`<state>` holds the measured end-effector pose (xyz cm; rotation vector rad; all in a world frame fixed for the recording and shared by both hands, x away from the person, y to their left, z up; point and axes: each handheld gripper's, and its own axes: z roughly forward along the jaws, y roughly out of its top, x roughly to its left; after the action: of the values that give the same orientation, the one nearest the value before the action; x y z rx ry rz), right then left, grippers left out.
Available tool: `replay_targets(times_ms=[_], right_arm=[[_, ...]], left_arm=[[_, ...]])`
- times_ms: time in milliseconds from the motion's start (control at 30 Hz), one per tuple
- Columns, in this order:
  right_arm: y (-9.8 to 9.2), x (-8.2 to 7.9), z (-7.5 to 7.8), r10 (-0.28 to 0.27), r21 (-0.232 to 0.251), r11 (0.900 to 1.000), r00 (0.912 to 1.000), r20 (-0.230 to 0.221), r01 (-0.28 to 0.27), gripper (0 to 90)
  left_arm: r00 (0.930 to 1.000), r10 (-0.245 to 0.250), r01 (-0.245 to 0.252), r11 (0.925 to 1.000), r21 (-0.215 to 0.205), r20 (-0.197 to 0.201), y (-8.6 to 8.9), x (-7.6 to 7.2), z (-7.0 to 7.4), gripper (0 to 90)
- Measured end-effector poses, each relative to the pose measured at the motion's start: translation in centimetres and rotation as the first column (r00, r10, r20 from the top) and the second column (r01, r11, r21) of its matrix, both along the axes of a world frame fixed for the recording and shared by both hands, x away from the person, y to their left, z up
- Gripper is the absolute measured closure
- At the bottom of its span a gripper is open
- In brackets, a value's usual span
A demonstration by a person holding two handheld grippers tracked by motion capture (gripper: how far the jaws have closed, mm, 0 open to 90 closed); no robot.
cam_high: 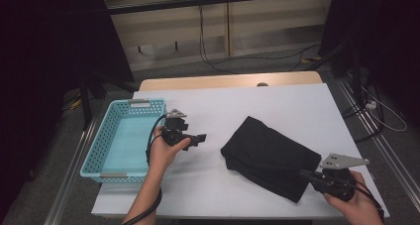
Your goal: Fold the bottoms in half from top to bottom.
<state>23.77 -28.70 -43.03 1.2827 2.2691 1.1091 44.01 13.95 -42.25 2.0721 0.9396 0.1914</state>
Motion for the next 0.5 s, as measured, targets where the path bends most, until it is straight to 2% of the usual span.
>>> replay_targets(times_ms=[233, 500], right_arm=[[0.08, -0.68, 0.34, 0.018, -0.032, 0.999, 0.9998, 0.011, -0.017, 88.1], [-0.51, -0.98, 0.24, 0.007, -0.021, 1.000, 1.0000, 0.002, -0.007, 88.0]], left_arm=[[1.0000, -0.003, 0.003, 1.0000, 0.005, 0.001, 0.02, -0.03, 0.09, 9.2], [1.0000, -0.008, 0.008, 0.9999, 0.007, -0.004, 0.07, 0.04, -0.02, 9.2]])
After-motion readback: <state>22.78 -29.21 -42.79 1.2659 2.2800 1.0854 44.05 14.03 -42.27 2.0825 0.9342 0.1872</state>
